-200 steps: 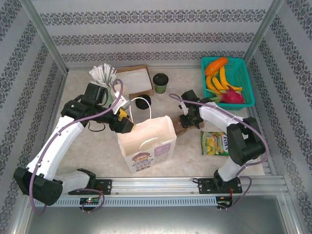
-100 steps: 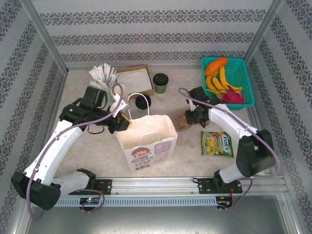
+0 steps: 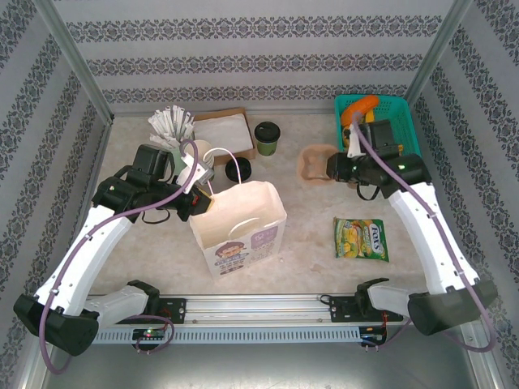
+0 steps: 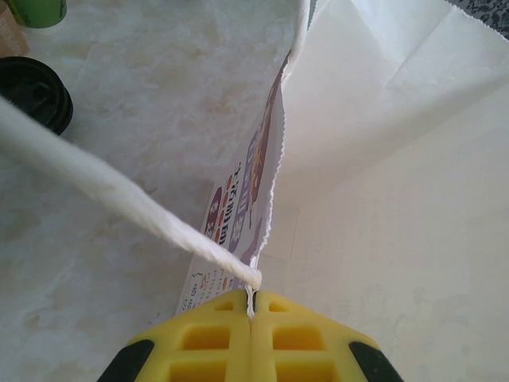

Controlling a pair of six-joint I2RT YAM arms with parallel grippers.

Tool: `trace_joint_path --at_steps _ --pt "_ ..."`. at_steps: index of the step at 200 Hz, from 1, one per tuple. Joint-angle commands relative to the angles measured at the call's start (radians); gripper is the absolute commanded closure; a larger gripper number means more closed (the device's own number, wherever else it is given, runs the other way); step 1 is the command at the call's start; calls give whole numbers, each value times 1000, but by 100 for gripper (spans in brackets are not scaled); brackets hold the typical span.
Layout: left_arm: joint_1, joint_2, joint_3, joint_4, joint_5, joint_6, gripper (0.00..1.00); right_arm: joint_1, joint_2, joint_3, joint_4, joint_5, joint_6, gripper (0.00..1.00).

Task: Pack the takeout coffee

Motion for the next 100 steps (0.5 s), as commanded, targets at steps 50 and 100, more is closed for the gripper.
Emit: trace_joint_path --at_steps 50,100 --pt "-8 10 20 81 27 -81 100 147 61 165 104 -461 229 69" --pt "-8 23 6 118 20 -90 100 251 120 186 249 -568 334 67"
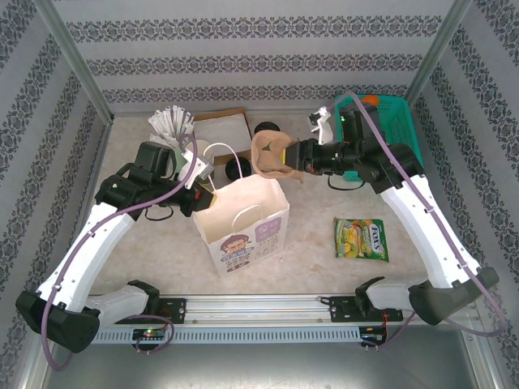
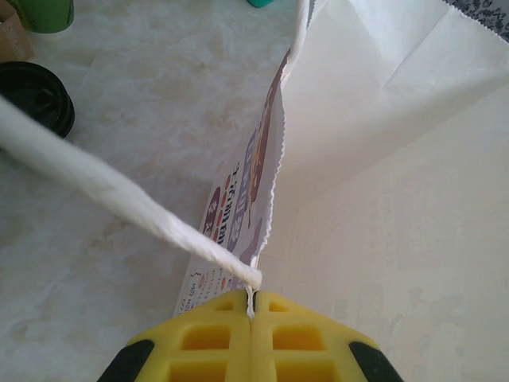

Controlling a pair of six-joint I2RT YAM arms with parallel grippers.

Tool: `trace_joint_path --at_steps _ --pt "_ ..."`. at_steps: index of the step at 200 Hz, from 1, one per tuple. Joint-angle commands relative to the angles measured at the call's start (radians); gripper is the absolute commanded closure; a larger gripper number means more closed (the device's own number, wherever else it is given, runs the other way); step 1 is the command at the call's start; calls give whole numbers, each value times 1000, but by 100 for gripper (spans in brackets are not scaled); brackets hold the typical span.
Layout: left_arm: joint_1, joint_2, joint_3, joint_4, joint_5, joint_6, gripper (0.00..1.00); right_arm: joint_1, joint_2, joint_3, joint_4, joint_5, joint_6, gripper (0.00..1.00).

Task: Pack the takeout coffee

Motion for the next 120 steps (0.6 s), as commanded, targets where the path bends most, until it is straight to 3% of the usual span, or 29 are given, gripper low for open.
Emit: trace_joint_path --at_steps 1,85,120 --pt "-8 -2 6 61 12 -20 100 50 33 36 99 -105 77 67" --pt "-9 -16 -13 92 -37 -48 100 131 80 -43 145 -153 117 67" --pt "-8 -10 -14 86 -49 -54 100 161 72 16 148 -157 104 67"
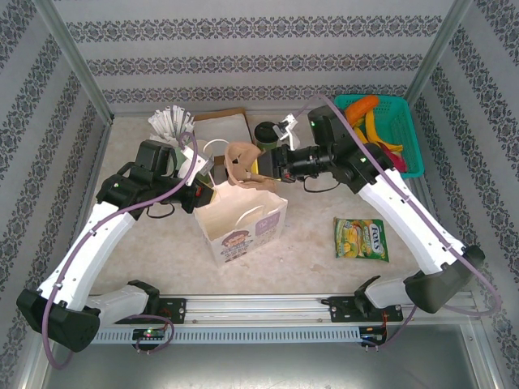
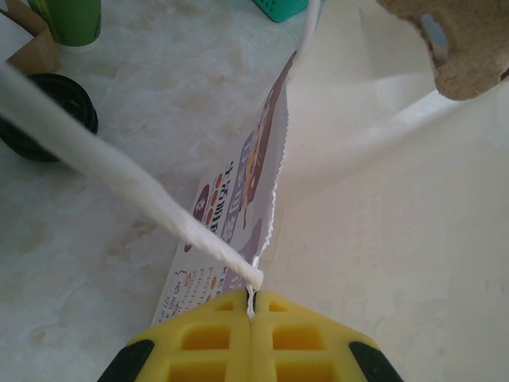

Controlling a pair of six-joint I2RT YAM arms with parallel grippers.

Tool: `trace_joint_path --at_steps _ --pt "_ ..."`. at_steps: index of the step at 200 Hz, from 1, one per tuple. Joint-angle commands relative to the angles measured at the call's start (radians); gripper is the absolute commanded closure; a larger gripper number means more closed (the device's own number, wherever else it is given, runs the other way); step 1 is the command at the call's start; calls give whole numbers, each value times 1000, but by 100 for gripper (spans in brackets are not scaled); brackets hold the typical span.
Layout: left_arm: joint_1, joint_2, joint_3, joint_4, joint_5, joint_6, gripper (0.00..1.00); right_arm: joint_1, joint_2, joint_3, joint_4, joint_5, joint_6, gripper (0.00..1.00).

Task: Pack the takeout coffee

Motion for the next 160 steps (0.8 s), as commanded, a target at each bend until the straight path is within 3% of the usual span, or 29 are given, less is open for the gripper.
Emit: trace_joint_path --at_steps 1,44,97,160 --pt "-9 -12 -9 42 -9 -19 100 28 -6 46 17 -25 2 66" --pt "-9 -15 -18 39 -28 -22 100 53 -45 74 2 34 -13 66" --pt "-8 -21 -22 45 -23 -17 100 68 -13 -17 81 35 30 66" --pt "-8 -30 -33 81 -15 -47 100 81 93 28 -141 209 -41 66"
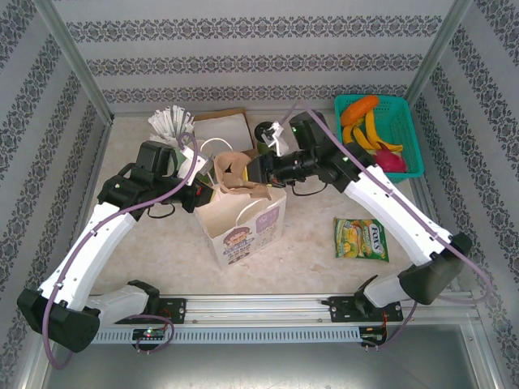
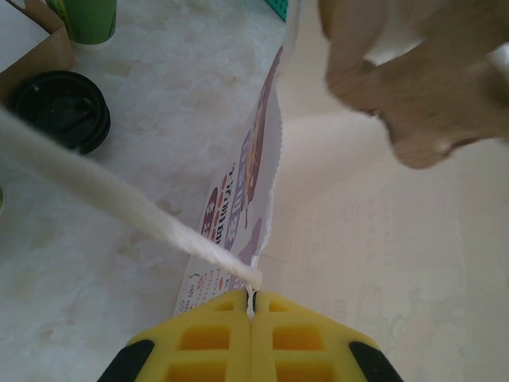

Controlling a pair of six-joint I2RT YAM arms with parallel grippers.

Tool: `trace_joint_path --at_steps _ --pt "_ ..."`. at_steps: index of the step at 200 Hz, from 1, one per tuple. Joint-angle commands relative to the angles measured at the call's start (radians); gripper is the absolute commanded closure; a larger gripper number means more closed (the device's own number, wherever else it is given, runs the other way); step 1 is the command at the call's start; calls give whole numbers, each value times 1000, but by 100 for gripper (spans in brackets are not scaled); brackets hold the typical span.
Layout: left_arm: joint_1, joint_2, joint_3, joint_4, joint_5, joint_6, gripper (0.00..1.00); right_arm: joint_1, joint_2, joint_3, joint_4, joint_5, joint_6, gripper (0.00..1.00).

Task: Pack the takeout coffee

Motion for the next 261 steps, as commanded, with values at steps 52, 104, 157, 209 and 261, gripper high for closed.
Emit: trace_joint_path --at_steps 52,104,157,209,261 --pt "-7 -34 -20 89 -51 -112 100 73 73 82 -233 245 -104 66" --pt "-8 -35 -30 104 -71 -165 100 148 173 197 -402 458 -187 66" --pt "-8 -26 -31 127 -75 -212 100 191 232 213 -397 529 -240 66" --pt "-9 -14 -28 144 -119 -265 100 199 259 229 -456 526 -325 66" --pt "-8 -34 -62 222 -133 -324 100 202 301 248 -492 440 -370 67"
